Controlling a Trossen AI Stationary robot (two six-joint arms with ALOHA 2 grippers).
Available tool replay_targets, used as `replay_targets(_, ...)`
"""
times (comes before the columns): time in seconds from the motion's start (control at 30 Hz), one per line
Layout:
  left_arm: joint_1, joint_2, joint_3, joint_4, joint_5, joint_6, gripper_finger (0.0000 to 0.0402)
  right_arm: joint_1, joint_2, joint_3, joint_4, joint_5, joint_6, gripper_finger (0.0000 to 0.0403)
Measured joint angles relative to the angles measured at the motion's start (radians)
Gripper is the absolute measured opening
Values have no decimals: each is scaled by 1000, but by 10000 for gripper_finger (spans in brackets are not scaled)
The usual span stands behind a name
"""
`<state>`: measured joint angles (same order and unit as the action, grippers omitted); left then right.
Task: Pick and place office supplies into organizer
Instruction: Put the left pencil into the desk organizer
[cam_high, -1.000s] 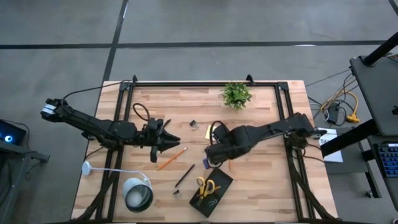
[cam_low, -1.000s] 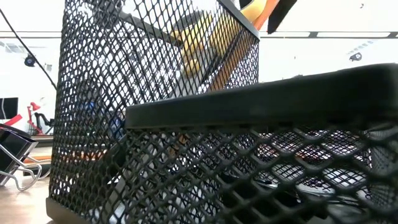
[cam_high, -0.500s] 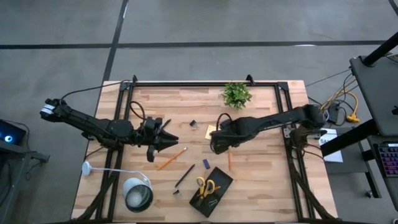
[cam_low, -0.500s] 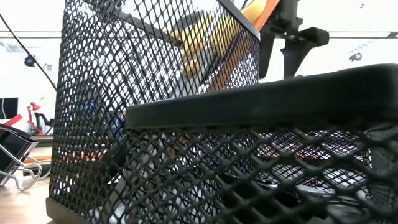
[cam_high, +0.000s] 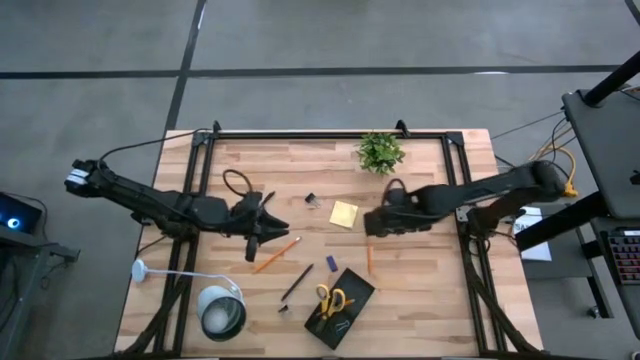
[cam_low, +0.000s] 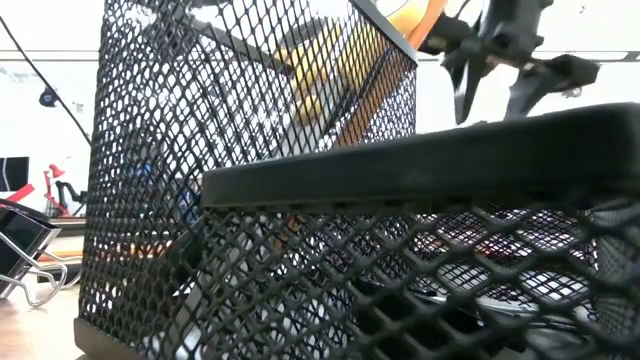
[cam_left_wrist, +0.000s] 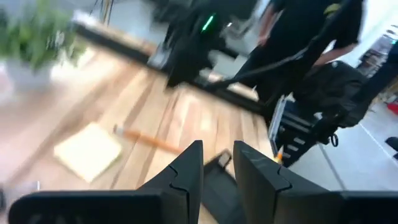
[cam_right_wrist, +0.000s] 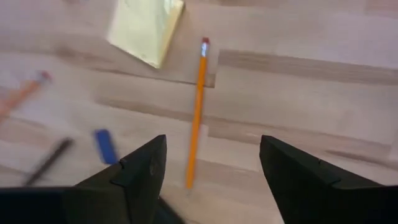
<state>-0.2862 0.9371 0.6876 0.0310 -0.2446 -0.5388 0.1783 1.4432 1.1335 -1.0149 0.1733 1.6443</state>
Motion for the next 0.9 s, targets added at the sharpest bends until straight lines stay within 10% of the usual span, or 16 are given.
replay_targets(0.4,94,87,0,-414,148,-136,73,121,-188,-53,5,246,95,241)
replay_targets(0.63,116,325,23,-444,420,-109,73,139,-155,-43,38,249,-10,238)
replay_targets(0.9,115,538,100,-495,498,-138,72,177,-98,-47,77,249,-48,238)
